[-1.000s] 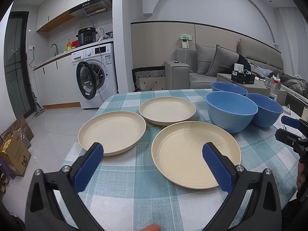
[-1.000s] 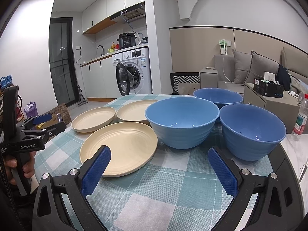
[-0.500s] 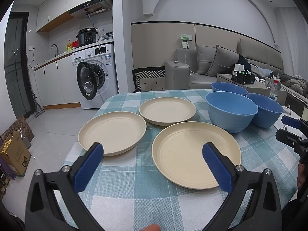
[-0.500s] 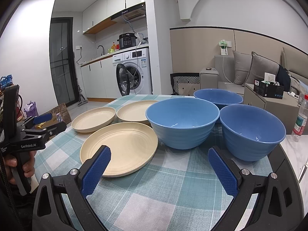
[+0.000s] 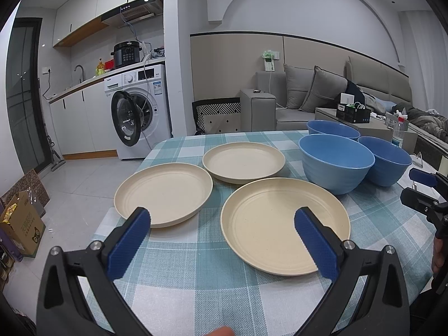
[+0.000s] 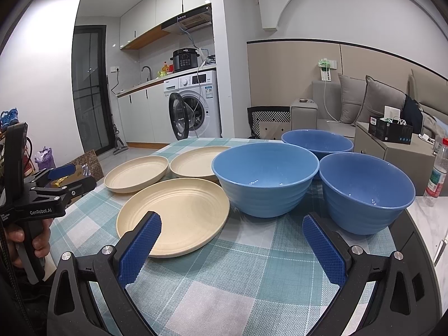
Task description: Organize plates and bowls
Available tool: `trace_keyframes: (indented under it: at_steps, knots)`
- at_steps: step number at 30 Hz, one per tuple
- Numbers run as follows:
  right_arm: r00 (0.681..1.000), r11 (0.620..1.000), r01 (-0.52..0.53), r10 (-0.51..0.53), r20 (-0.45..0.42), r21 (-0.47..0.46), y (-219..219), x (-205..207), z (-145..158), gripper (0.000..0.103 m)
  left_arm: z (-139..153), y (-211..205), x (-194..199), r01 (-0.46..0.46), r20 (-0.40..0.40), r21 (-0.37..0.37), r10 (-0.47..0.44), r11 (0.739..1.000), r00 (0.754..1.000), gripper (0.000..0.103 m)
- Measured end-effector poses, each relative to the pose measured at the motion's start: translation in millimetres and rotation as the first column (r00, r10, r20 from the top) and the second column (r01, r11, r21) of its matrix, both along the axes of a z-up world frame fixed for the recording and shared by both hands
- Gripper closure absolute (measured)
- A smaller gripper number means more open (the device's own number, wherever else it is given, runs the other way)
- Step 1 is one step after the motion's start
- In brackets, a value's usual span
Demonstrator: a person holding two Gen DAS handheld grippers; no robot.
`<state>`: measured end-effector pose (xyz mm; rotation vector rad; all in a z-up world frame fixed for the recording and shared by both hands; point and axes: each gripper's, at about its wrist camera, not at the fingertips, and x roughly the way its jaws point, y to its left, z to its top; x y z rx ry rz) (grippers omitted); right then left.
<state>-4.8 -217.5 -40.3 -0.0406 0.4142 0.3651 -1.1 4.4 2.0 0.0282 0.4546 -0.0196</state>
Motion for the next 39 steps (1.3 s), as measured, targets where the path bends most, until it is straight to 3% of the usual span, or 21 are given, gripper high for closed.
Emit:
trace_keyframes:
  at_steps: [39]
  knots:
    - [1.0, 1.0, 0.018, -0.018, 0.019, 0.003, -1.2, 1.8, 5.9, 0.0, 5.9, -0.2, 6.1, -0.013, -0.019, -0.014, 0.013, 1.0, 1.0, 0.0]
